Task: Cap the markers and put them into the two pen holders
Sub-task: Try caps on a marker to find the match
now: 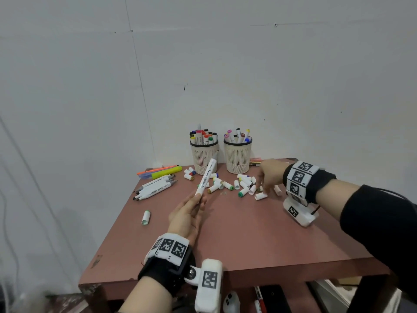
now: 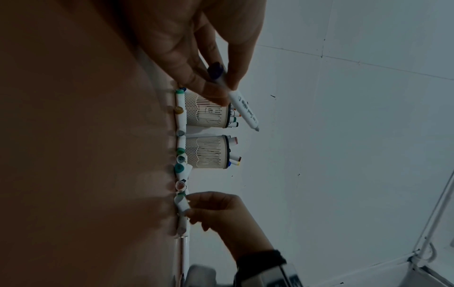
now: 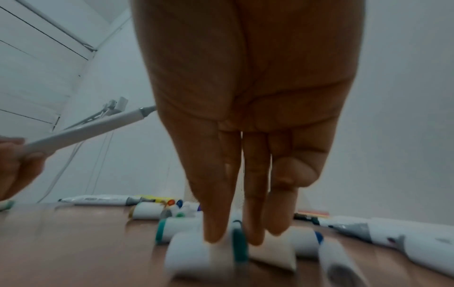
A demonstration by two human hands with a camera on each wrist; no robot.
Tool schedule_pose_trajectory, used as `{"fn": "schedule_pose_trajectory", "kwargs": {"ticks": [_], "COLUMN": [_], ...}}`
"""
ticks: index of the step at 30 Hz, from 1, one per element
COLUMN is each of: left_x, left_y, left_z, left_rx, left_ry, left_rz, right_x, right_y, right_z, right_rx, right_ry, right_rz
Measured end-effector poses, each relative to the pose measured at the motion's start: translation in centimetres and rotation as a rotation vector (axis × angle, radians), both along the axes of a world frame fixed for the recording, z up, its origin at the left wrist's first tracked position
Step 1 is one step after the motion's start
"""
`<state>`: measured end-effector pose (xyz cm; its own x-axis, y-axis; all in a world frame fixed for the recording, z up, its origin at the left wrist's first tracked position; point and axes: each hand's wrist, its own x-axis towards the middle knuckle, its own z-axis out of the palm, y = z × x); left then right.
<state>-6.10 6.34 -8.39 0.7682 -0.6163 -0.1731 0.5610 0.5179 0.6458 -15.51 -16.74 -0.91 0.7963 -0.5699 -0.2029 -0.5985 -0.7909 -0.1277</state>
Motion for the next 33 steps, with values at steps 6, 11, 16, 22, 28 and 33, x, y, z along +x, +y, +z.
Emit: {"fn": "schedule_pose_trajectory", "kwargs": {"ticks": [6,11,16,22,28,33], "left_x": [0.2,0.5,0.7,0.4,0.2,0.2], "left_y": [-0.1,-0.1,-0.1,-0.2,-0.1,-0.2], "left_z": [-0.2,-0.5,-0.6,-0.5,-0.4,-0.3], "left_rx": [0.025,0.022,0.003,0.039,0.066,0.068], "left_ry": [-0.014,0.013,0.021,-0.043,-0.101,-0.093], "left_rz": [0.053,0.091,0.110,0.107,0.070,0.086], "right_x": [2.7,4.3,4.9,5.2,4.6,2.8], "right_y": [-2.0,-2.4,-2.4,-2.6,-3.5,-4.1], "right_z": [1.0,0.1,-0.5,-1.2,-1.0,0.2], "right_rx": [-0.024,-0.085,-0.082,-0.127,-0.033,0.073], "right_ry": [-0.086,0.079,0.156,0.185,0.148,-0.049], "right_rz": [-0.001,0.144,0.220,0.242,0.261,0.274]}}
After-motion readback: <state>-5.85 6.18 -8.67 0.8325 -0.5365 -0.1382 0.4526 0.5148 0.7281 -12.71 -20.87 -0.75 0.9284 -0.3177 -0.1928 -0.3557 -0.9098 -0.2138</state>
